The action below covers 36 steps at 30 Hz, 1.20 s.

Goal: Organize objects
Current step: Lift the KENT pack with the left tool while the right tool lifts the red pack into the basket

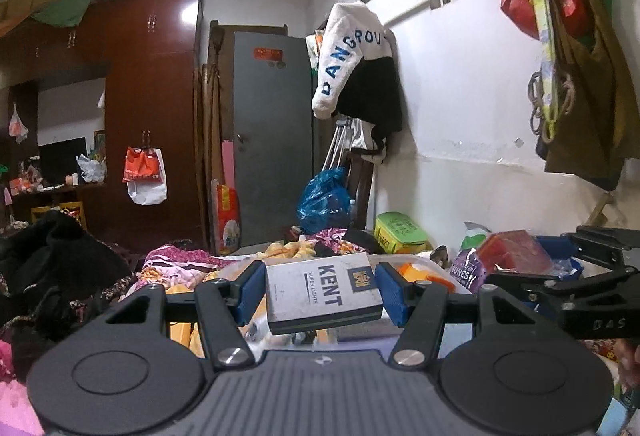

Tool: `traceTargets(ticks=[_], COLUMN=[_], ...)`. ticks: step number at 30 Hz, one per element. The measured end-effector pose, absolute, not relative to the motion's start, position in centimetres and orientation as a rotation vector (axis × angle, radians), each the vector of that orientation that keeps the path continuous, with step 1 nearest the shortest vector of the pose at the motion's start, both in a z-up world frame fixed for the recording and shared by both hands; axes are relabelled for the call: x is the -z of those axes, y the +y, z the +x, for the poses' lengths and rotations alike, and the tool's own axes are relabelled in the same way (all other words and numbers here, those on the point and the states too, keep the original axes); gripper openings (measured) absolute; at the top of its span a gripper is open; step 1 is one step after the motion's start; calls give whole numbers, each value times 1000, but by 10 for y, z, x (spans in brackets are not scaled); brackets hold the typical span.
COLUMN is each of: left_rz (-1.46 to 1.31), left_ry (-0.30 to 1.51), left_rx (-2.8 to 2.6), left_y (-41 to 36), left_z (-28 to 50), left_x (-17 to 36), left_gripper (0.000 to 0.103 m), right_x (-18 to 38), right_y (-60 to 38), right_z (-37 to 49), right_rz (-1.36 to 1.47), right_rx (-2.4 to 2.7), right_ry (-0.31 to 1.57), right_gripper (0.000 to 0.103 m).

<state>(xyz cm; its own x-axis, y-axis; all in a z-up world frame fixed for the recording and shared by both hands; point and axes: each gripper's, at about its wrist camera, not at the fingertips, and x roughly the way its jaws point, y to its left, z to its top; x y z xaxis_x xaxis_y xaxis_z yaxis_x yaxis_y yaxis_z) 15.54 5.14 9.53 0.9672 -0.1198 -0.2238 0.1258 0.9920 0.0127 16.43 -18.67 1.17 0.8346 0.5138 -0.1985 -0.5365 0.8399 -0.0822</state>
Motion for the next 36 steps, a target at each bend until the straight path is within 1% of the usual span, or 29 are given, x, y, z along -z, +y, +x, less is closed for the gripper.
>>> traceTargets(ticks=[6,14,33,35,36], left_rz=[30,-2,-23,-25,-30], left_ry=[280,365,416,411,408], left_rx=[109,82,50,57,67], left_y=[49,60,64,65,66], left_z=[204,250,268,267,266], left_x=[-93,-76,-65,-64,-64], left_gripper=[63,63,63,65,68], right_x=[-4,11,9,8,8], right_y=[-167,-161,-151,-151,-151], right_z=[211,226,237,237,236], right_rz=[-135,-119,-160,-165,-169], right_rx=[-546,-599,-638,-640,-640], right_ry=[262,300,319,312,309], right_gripper=[70,70,70,73,76])
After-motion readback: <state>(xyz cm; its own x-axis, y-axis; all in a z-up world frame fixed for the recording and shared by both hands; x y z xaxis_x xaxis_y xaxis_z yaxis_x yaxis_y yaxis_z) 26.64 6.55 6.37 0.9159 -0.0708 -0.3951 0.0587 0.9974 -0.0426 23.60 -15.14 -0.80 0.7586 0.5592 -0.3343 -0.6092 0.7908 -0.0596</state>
